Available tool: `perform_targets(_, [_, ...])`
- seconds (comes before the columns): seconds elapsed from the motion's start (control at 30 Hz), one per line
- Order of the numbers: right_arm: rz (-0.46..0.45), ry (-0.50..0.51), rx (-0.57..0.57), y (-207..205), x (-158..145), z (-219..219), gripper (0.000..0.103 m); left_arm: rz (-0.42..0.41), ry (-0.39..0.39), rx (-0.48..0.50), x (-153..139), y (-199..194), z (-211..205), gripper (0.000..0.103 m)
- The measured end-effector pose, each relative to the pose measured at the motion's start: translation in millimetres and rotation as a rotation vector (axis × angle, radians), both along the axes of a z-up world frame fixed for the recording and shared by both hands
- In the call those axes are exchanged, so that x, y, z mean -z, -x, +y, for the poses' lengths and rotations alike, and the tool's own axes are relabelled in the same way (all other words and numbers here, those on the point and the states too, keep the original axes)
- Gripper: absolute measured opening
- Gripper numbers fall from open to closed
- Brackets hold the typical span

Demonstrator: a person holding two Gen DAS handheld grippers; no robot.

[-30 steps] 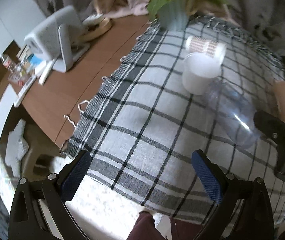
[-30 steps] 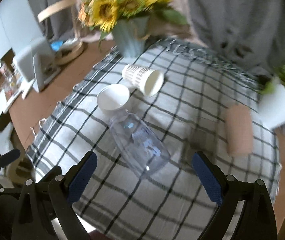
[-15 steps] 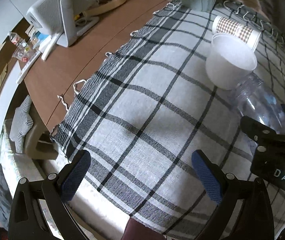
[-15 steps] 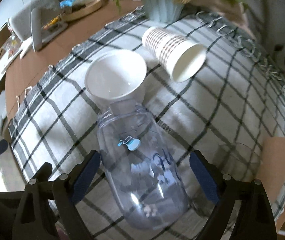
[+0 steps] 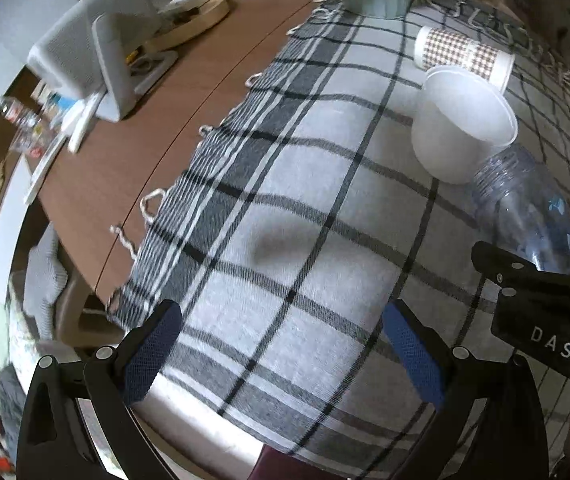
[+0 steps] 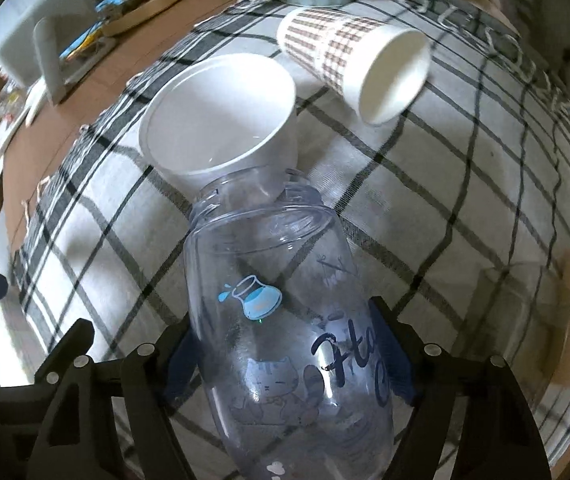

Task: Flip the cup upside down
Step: 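Lift the clear cup with the right tool and stand it upright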

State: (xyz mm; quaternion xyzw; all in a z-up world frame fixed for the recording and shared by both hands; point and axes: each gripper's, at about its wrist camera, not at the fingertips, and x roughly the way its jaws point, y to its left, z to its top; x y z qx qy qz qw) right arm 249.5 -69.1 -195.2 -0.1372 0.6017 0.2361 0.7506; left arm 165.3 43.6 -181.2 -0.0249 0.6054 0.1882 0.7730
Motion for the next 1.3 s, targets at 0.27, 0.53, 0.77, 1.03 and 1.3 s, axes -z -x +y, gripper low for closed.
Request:
perform_targets(0.27, [-0.039, -0.053, 0.222, 19, -31, -20, 0.076, -0.039, 0.02, 0.182, -15, -5, 17, 0.102])
perform_targets(0.53, [-0.029, -0.116, 0.478, 61, -43, -31, 0.077, -0.076, 0.035, 0.339, -27, -4, 27, 0.102])
perform_targets(0.77, [0.012, -0.155, 0.666, 92, -29, -33, 0.077, -0.069, 0.041, 0.417, -27, 0, 30, 0.103])
perform_targets(1.03, [0.082, -0.176, 0.791, 97, -4, -36, 0.077, -0.036, 0.042, 0.447, -16, -2, 37, 0.102])
perform_targets(1.3, [0.109, -0.158, 0.818, 90, 11, -37, 0.077, -0.007, 0.031, 0.452, -8, -4, 37, 0.102])
